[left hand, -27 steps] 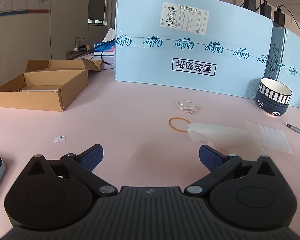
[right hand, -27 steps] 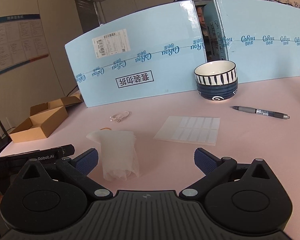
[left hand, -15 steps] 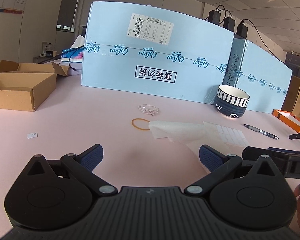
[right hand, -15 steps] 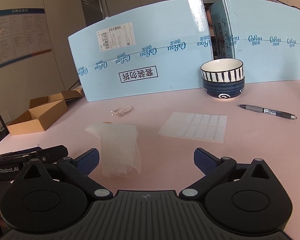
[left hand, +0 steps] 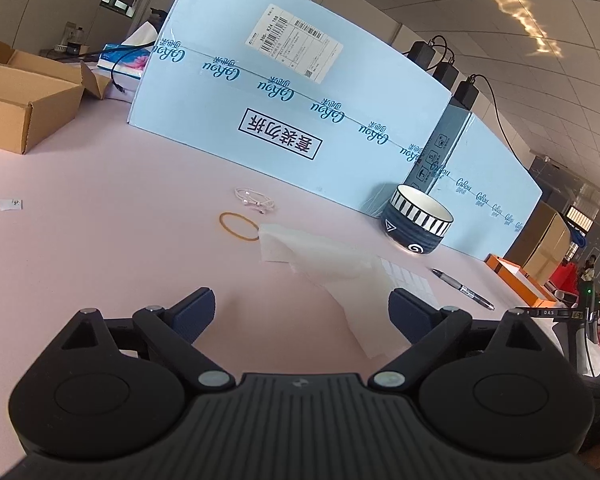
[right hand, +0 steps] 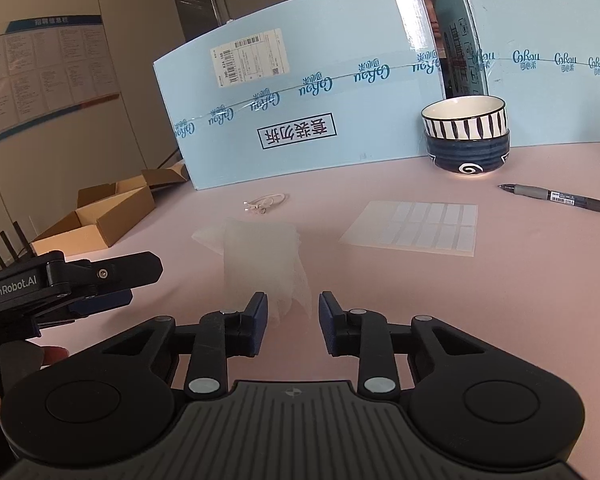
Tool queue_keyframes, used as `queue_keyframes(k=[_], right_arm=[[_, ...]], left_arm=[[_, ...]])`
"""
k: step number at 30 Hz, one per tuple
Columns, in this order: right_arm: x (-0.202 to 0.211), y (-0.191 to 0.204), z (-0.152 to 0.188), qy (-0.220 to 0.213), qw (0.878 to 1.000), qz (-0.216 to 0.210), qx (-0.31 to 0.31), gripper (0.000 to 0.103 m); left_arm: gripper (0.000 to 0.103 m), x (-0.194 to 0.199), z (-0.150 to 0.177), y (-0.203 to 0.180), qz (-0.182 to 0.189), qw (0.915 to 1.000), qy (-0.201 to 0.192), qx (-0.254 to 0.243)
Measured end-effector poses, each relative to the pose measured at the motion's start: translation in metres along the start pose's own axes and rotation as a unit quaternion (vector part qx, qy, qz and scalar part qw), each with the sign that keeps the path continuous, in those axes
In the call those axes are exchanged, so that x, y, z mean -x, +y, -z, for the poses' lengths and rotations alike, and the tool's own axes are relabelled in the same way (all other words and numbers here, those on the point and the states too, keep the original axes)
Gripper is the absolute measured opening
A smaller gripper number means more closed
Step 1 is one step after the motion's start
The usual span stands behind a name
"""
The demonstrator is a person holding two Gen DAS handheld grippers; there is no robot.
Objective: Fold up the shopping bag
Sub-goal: 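Move the left tool toward the white bag's handle end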
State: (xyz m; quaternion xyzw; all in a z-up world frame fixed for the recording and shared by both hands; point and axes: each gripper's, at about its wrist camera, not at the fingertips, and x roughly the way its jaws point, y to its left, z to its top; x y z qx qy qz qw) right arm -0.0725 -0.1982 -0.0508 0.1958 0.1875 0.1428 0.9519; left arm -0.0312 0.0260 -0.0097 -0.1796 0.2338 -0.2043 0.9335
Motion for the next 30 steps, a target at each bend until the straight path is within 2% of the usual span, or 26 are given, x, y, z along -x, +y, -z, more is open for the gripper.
queue_keyframes(k=[2,4,6,8,9,10,11,12,13,14,15,19,20,21,24,25,26,30], right_arm=[[0.003,-0.001,-0.002,-0.017,1.000,-0.006,-0.012,0.027],[0.005,0.000,-0.005,-0.031,0.999,-0.006,-0.014,0.027],[0.007,0.000,-0.007,-0.036,0.999,-0.016,-0.015,0.028],[0.009,-0.001,-0.009,-0.043,0.998,-0.027,-0.021,0.028],[0.012,-0.001,-0.007,-0.051,0.998,-0.032,-0.022,0.028],[0.013,-0.001,-0.006,-0.059,0.997,-0.035,-0.020,0.033],[0.013,-0.002,-0.006,-0.060,0.997,-0.035,-0.023,0.040],[0.013,-0.002,-0.006,-0.062,0.997,-0.035,-0.025,0.041],[0.014,-0.001,-0.005,-0.064,0.997,-0.038,-0.028,0.041],[0.014,0.000,-0.006,-0.063,0.997,-0.038,-0.024,0.041],[0.014,0.001,-0.006,-0.064,0.997,-0.033,-0.020,0.043],[0.014,0.004,-0.005,-0.061,0.998,-0.013,-0.023,0.059],[0.014,0.003,-0.006,-0.057,0.998,-0.011,-0.027,0.068],[0.013,0.003,-0.006,-0.052,0.998,-0.009,-0.032,0.071],[0.010,-0.002,-0.012,-0.012,0.996,0.013,-0.082,0.073],[0.010,-0.004,-0.014,-0.006,0.995,0.012,-0.097,0.083],[0.011,-0.004,-0.015,-0.008,0.994,0.012,-0.104,0.093],[0.023,0.007,-0.012,-0.035,0.996,-0.006,-0.079,0.102]], left_arm=[[0.090,-0.001,0.000,-0.001,-0.003,1.0000,0.003,-0.001],[0.078,-0.003,0.000,-0.002,-0.011,0.9999,0.010,-0.004],[0.060,-0.005,0.000,-0.003,-0.021,0.9995,0.022,-0.010],[0.058,-0.006,0.001,-0.004,-0.030,0.9990,0.028,-0.014],[0.059,-0.007,0.001,-0.005,-0.040,0.9985,0.033,-0.016],[0.062,-0.008,0.002,-0.005,-0.047,0.9980,0.038,-0.016],[0.071,-0.009,0.003,-0.006,-0.052,0.9976,0.042,-0.017],[0.086,-0.009,0.003,-0.007,-0.049,0.9977,0.041,-0.021],[0.092,-0.009,0.003,-0.008,-0.048,0.9976,0.042,-0.027],[0.103,-0.010,0.003,-0.012,-0.058,0.9966,0.046,-0.037],[0.103,-0.011,0.003,-0.015,-0.068,0.9953,0.051,-0.047],[0.103,-0.015,0.006,-0.025,-0.101,0.9896,0.062,-0.082],[0.103,-0.015,0.007,-0.026,-0.104,0.9889,0.064,-0.085],[0.103,-0.016,0.007,-0.026,-0.107,0.9883,0.065,-0.088],[0.103,-0.016,0.007,-0.025,-0.108,0.9882,0.067,-0.087],[0.103,-0.016,0.007,-0.026,-0.110,0.9876,0.068,-0.090],[0.103,-0.017,0.008,-0.027,-0.113,0.9867,0.070,-0.094],[0.103,-0.017,0.009,-0.029,-0.117,0.9856,0.071,-0.100]])
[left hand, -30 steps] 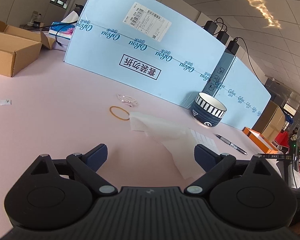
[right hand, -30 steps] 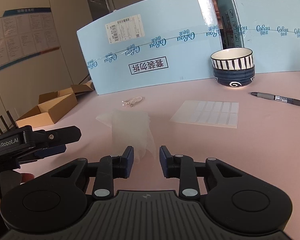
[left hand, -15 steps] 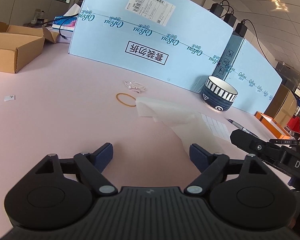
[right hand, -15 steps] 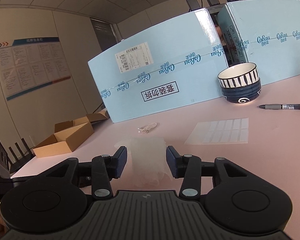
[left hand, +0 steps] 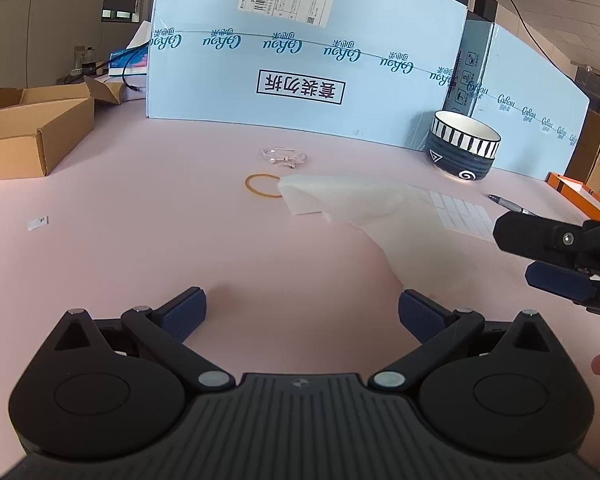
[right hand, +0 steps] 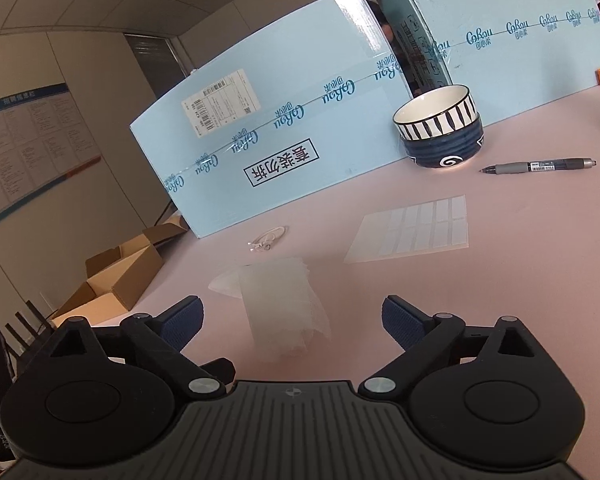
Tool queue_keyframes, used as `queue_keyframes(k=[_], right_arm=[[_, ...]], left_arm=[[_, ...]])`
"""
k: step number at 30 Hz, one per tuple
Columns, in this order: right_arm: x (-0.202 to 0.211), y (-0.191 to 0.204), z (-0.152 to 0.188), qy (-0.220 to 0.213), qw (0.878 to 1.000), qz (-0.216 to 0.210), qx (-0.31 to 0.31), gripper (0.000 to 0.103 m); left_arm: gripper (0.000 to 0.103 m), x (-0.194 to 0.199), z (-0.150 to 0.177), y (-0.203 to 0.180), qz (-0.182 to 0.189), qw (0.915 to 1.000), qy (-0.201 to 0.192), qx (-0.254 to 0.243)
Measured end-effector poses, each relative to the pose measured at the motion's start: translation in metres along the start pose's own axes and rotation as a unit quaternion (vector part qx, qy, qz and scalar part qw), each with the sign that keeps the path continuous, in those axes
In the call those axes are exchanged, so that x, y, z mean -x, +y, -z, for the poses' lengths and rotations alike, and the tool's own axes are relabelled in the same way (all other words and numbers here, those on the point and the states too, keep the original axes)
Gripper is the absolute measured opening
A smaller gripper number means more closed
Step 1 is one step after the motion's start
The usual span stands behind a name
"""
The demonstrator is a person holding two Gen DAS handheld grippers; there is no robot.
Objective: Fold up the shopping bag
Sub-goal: 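Move the left tool toward the white bag's handle end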
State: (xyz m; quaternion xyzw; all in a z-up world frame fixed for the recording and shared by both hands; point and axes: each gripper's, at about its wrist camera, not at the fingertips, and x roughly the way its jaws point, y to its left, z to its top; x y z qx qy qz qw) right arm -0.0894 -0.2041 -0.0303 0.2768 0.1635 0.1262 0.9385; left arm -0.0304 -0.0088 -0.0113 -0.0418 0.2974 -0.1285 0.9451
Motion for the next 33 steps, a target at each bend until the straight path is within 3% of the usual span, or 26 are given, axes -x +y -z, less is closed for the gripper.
queue_keyframes(k=[2,5,8,10,12,15,18,24,29,33], right_arm=[[0.004,0.008,-0.003,-0.002,1.000,-0.017,0.023,0.103],[0.001,0.018,-0.008,0.020,0.999,-0.004,0.051,0.102],[-0.016,0.025,-0.012,0.046,0.991,0.064,0.110,0.101],[-0.028,0.023,-0.016,0.033,0.981,0.116,0.151,0.102],[-0.038,0.013,-0.021,0.011,0.976,0.139,0.169,0.103],[-0.059,-0.005,-0.027,0.021,0.970,0.177,0.167,0.103],[-0.070,-0.017,-0.023,0.061,0.973,0.171,0.140,0.103],[-0.078,-0.012,-0.017,0.113,0.970,0.153,0.149,0.103],[-0.082,-0.005,-0.013,0.129,0.963,0.165,0.167,0.103],[-0.084,-0.008,-0.015,0.131,0.966,0.160,0.157,0.103]], left_arm=[[0.103,0.000,0.001,0.000,0.001,1.0000,-0.001,0.001],[0.103,0.001,0.001,0.002,0.004,1.0000,-0.004,0.004],[0.103,0.002,0.002,0.004,0.010,0.9999,-0.009,0.011],[0.103,0.003,0.003,0.005,0.013,0.9997,-0.012,0.015],[0.103,0.003,0.003,0.005,0.014,0.9997,-0.013,0.017],[0.103,0.004,0.004,0.004,0.014,0.9996,-0.015,0.019],[0.103,0.006,0.005,0.005,0.018,0.9994,-0.018,0.023],[0.103,0.009,0.005,0.005,0.010,0.9992,-0.023,0.030],[0.102,0.011,0.005,0.006,0.007,0.9989,-0.029,0.037],[0.097,0.017,0.001,0.007,0.025,0.9973,-0.053,0.044]])
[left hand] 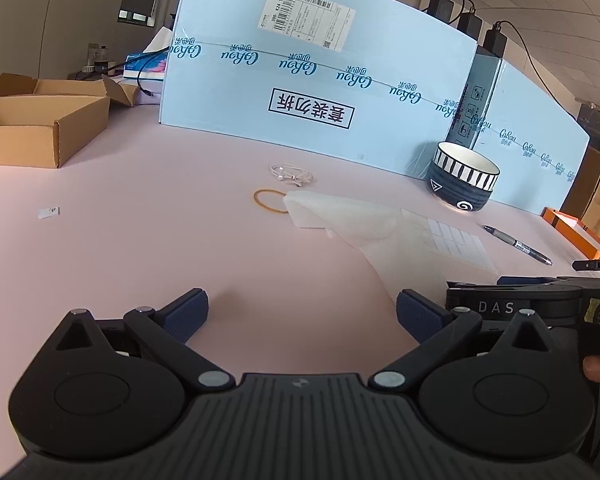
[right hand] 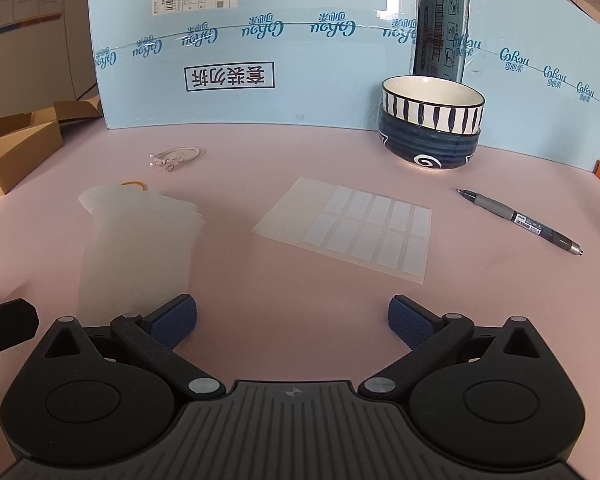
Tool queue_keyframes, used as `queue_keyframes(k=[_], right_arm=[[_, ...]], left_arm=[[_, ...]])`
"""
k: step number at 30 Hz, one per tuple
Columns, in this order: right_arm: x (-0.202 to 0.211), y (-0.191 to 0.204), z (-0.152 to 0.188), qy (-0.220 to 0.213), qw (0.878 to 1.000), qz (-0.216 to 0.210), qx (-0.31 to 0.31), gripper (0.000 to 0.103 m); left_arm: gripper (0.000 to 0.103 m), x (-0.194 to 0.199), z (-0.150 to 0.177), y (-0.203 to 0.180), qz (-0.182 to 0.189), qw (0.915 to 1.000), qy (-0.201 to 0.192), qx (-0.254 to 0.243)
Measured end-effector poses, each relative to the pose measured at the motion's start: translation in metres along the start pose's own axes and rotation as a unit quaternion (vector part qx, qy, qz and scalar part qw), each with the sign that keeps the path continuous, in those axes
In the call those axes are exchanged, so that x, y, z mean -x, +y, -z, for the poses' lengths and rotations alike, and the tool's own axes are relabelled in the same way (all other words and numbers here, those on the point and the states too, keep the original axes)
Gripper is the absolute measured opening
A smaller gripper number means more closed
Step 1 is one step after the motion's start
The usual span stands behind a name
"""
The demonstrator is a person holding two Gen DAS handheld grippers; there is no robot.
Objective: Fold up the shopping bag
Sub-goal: 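Move the left tool toward the white bag's handle end, then close the left gripper on the white bag's handle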
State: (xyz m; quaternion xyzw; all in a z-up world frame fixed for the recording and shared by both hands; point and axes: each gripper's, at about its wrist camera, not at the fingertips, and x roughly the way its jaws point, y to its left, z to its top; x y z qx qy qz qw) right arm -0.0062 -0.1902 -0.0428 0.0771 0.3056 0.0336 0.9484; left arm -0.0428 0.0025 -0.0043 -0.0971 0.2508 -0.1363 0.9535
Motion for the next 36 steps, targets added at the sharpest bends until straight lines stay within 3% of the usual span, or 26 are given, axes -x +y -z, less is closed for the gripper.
queue_keyframes(k=[4,9,12,16,22,24,27,30,32,34,36], right_arm=[[0.000,0.004,0.001,-0.002,1.000,0.009,0.009,0.103],[0.005,-0.003,0.002,-0.010,1.000,0.000,-0.009,0.103],[0.018,-0.019,0.008,-0.053,0.997,0.011,-0.062,0.103],[0.032,-0.028,0.014,-0.089,0.993,0.001,-0.084,0.103],[0.034,-0.024,0.016,-0.101,0.991,0.032,-0.079,0.100],[0.034,-0.021,0.016,-0.104,0.992,0.033,-0.070,0.097],[0.038,-0.021,0.018,-0.117,0.990,0.031,-0.070,0.085],[0.039,-0.029,0.021,-0.124,0.988,0.016,-0.091,0.066],[0.040,-0.035,0.023,-0.126,0.986,0.007,-0.109,0.046],[0.040,-0.040,0.024,-0.128,0.984,0.002,-0.126,0.039],[0.040,-0.043,0.025,-0.129,0.982,-0.001,-0.137,0.039]], left_arm=[[0.097,0.000,-0.008,-0.005,0.031,0.9993,-0.019,-0.004],[0.096,-0.021,-0.018,-0.012,0.075,0.9969,0.008,0.021],[0.096,-0.031,-0.023,-0.015,0.092,0.9952,0.017,0.028],[0.096,-0.046,-0.033,-0.028,0.109,0.9935,0.022,0.023],[0.064,-0.075,-0.033,-0.038,0.106,0.9919,0.065,0.027],[0.040,-0.079,-0.032,-0.037,0.105,0.9913,0.072,0.030],[0.019,-0.079,-0.031,-0.036,0.105,0.9920,0.068,0.017],[0.007,-0.076,-0.031,-0.033,0.113,0.9915,0.061,0.016],[0.005,-0.067,-0.032,-0.033,0.116,0.9922,0.046,0.010],[0.005,-0.055,-0.034,-0.030,0.123,0.9919,0.029,0.010],[0.005,-0.041,-0.037,-0.025,0.143,0.9896,0.013,0.016]])
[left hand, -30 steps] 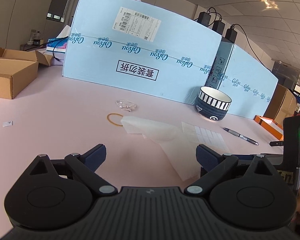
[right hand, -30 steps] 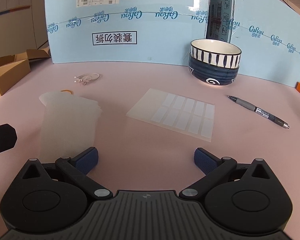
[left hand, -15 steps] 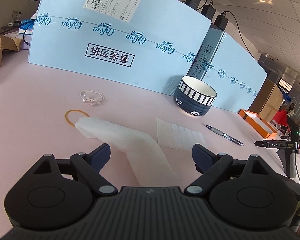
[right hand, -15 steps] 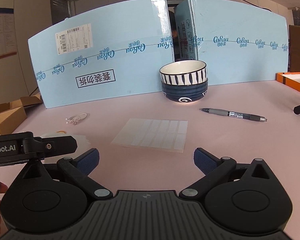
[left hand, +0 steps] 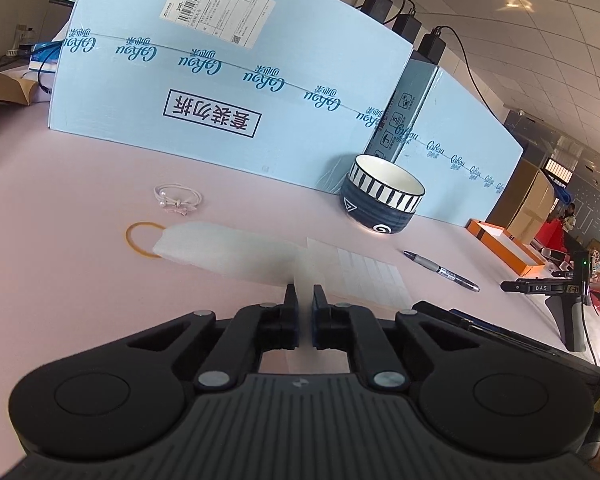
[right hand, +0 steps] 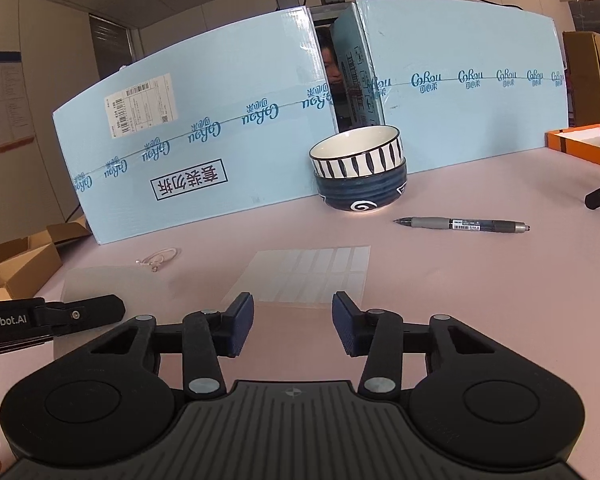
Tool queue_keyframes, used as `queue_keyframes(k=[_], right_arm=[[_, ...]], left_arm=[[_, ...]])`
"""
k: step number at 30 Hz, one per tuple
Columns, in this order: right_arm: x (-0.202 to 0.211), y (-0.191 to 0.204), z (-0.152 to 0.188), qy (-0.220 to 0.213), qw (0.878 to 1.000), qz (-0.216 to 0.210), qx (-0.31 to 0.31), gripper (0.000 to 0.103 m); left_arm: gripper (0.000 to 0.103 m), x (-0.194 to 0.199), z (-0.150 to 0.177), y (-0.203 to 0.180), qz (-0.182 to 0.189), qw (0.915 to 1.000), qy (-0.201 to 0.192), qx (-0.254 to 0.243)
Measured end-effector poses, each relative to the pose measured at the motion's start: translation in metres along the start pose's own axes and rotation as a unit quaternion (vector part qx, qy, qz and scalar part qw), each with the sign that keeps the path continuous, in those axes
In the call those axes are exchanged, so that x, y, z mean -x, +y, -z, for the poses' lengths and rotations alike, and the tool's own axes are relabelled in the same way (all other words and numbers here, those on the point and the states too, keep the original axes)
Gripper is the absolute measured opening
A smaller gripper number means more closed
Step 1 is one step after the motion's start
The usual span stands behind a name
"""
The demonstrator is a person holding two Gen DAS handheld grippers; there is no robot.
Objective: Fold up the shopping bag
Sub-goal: 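Close the left gripper on the white bag's handle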
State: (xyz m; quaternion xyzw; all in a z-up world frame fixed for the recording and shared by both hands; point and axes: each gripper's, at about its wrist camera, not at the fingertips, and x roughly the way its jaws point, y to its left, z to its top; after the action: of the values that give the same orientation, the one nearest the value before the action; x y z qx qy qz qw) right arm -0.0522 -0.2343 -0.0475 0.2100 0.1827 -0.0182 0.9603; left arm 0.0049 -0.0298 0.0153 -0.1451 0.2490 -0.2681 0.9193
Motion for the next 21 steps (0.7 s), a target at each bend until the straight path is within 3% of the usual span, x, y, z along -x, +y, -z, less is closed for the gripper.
queue_keyframes(k=[4,7,11,16,21], right_arm=[[0.004,0.005,0.002,-0.009,1.000,-0.011,0.012,0.039],[0.007,0.005,0.002,-0.018,1.000,-0.024,0.010,0.039],[0.014,-0.004,0.003,-0.036,0.998,-0.045,-0.012,0.041],[0.017,-0.009,0.003,-0.034,0.994,-0.102,-0.031,0.041],[0.016,-0.011,0.002,-0.014,0.991,-0.129,-0.044,0.041]], left_arm=[[0.005,0.025,-0.008,0.004,0.075,0.9969,-0.020,0.015],[0.005,0.021,-0.009,0.009,0.118,0.9920,-0.004,0.044],[0.005,0.004,-0.002,0.014,0.057,0.9973,0.019,0.042],[0.005,-0.011,0.000,0.025,0.084,0.9930,0.049,0.066],[0.007,-0.028,0.010,0.035,0.046,0.9922,0.090,0.073]])
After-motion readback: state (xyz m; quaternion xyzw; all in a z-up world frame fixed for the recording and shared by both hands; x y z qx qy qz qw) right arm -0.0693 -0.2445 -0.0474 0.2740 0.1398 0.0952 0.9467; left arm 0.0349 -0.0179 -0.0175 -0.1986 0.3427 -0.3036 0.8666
